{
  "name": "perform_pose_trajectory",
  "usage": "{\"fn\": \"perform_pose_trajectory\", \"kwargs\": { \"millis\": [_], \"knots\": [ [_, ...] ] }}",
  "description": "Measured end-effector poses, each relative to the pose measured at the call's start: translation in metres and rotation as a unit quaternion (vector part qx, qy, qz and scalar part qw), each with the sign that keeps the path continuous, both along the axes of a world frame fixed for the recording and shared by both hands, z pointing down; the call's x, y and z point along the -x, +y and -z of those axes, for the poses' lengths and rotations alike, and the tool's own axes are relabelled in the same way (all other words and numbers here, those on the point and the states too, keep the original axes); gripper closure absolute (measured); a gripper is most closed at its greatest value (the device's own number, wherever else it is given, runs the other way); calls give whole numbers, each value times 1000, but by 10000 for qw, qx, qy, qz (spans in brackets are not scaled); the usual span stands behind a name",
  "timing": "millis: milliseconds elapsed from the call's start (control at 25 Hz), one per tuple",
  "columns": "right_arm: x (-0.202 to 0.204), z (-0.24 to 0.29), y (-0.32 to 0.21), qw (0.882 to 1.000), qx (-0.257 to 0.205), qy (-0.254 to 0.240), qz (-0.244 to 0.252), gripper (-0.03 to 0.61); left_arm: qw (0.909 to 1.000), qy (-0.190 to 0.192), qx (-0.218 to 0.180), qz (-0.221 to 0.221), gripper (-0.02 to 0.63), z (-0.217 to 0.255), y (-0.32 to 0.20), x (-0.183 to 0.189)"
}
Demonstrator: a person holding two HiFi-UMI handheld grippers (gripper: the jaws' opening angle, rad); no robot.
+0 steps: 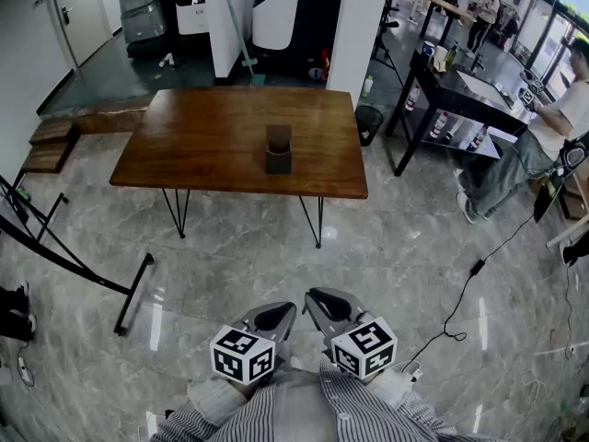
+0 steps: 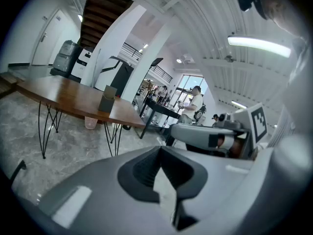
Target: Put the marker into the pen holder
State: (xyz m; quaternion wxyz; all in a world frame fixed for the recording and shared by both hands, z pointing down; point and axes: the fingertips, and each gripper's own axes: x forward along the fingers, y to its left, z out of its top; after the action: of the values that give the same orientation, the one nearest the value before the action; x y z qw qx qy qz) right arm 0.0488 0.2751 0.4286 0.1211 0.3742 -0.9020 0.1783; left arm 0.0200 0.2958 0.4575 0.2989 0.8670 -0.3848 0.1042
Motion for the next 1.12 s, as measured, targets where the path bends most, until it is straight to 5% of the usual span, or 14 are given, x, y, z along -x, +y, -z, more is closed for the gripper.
{"fn": "perform_pose_trajectory", "kwargs": {
  "millis": [360, 1120],
  "knots": [
    [3, -14, -77, 9999, -56, 96, -37, 541, 9998, -12, -92, -150, 606, -14, -83, -3],
    [62, 20, -341, 9983, -274, -106, -499, 541, 9984, 108, -202, -513, 606, 18, -354, 59]
  ]
}}
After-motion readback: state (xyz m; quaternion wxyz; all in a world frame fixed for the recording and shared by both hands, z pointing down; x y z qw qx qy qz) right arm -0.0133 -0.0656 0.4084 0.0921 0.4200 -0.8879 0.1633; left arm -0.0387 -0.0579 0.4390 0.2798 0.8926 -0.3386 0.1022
